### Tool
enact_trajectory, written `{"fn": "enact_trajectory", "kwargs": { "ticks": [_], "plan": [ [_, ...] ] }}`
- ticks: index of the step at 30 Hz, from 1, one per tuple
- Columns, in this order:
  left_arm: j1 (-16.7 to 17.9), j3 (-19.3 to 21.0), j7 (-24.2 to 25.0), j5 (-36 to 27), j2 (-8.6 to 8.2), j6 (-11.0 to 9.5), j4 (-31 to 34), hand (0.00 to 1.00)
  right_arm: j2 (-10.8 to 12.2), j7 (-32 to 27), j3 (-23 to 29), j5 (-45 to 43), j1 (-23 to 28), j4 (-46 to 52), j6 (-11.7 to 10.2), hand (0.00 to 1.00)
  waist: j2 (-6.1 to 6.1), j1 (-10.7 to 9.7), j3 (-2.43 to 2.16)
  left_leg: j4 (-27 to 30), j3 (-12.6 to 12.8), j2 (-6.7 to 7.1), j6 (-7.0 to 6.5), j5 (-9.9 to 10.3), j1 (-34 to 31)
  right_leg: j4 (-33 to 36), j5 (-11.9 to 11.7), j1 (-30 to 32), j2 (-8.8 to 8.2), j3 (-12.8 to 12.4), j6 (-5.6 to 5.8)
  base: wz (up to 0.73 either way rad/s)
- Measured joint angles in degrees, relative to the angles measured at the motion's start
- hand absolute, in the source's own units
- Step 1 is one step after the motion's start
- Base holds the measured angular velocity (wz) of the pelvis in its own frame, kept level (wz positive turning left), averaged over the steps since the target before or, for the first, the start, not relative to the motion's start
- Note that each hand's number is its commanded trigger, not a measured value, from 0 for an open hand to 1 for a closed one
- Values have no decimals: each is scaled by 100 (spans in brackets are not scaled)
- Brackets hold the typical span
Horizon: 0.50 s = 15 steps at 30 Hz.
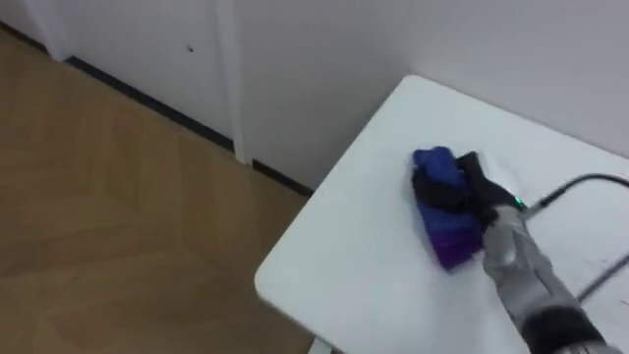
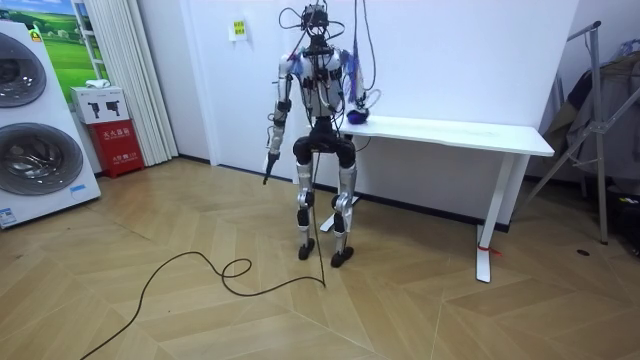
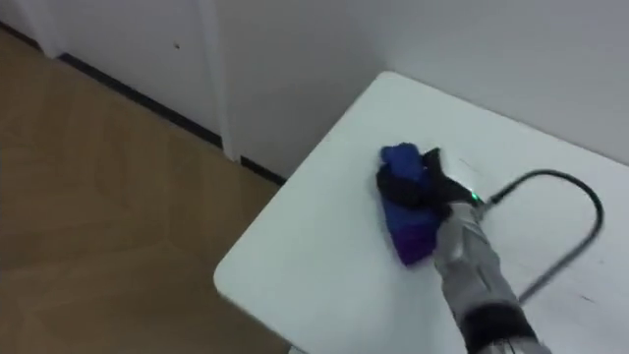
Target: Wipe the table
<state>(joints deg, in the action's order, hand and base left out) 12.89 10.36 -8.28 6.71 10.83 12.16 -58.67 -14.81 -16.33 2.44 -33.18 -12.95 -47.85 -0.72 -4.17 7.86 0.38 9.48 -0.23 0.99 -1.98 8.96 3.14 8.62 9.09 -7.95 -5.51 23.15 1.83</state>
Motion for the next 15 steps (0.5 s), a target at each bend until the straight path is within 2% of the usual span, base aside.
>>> {"fn": "enact_trajectory", "kwargs": {
  "ticks": [2, 4, 6, 7, 8, 11, 12, 13, 14, 15],
  "plan": [
    [1, 195, 5, 117, 1, -1, 153, 0, -88, -151, 376, -4, 213, -136, -74, 100, 21, -115, -20, 9, 56, -6, -22, 43, 69, 2, 1, -44, 7, -87, 2, -13],
    [-88, 306, -6, 121, 13, -99, 256, 0, -182, -381, 686, -2, 563, -156, -89, 100, 102, -212, -77, 11, 138, -18, -28, 70, 155, 9, 4, -125, 3, -120, 11, -24],
    [-138, 239, -13, 46, 1, -172, 260, 0, -216, -519, 712, 40, 691, -183, -89, 100, 199, -318, -148, 41, 189, -25, -28, 123, 219, 12, 4, -208, 3, -138, 23, -26],
    [-206, 168, -15, 34, -2, -177, 269, 0, -222, -578, 696, 128, 729, -191, -84, 100, 236, -372, -161, 59, 204, -29, -23, 138, 287, 19, 8, -270, 2, -137, 30, -16],
    [-259, 148, -20, 24, -11, -179, 267, 0, -221, -594, 680, 145, 718, -187, -73, 100, 248, -381, -155, 58, 226, -33, -20, 141, 333, 25, 13, -301, 2, -141, 38, -22],
    [-513, -119, -15, -40, -107, -181, 254, 0, -69, -583, 421, 131, 525, -64, 313, 100, 349, -262, -157, 101, 465, -108, 0, 183, 418, 253, 47, -191, 1, -284, 9, -43],
    [-667, -303, -3, -51, -131, -185, 172, 0, 29, -494, 234, 135, 307, 34, 671, 100, 377, -176, -148, 152, 592, -150, 13, 202, 400, 481, 100, -38, -29, -299, -33, -73],
    [-915, -535, 0, -90, -132, -179, -58, 0, 110, -323, -142, 131, 124, 240, 1017, 100, 368, 29, -143, 179, 827, -195, 30, 210, 368, 813, 187, 209, -80, -360, -101, -91],
    [-1022, -644, 4, -105, -134, -171, -146, 0, 187, -185, -403, 117, -9, 359, 1157, 100, 366, 124, -129, 213, 974, -236, 42, 211, 338, 990, 215, 360, -124, -389, -132, -117],
    [-1253, -776, 9, -102, -153, -165, -314, 0, 421, 67, -956, -92, -384, 471, 1324, 100, 338, 318, -71, 314, 1228, -314, 73, 225, 267, 1375, 277, 679, -180, -388, -190, -98]
  ]
}}
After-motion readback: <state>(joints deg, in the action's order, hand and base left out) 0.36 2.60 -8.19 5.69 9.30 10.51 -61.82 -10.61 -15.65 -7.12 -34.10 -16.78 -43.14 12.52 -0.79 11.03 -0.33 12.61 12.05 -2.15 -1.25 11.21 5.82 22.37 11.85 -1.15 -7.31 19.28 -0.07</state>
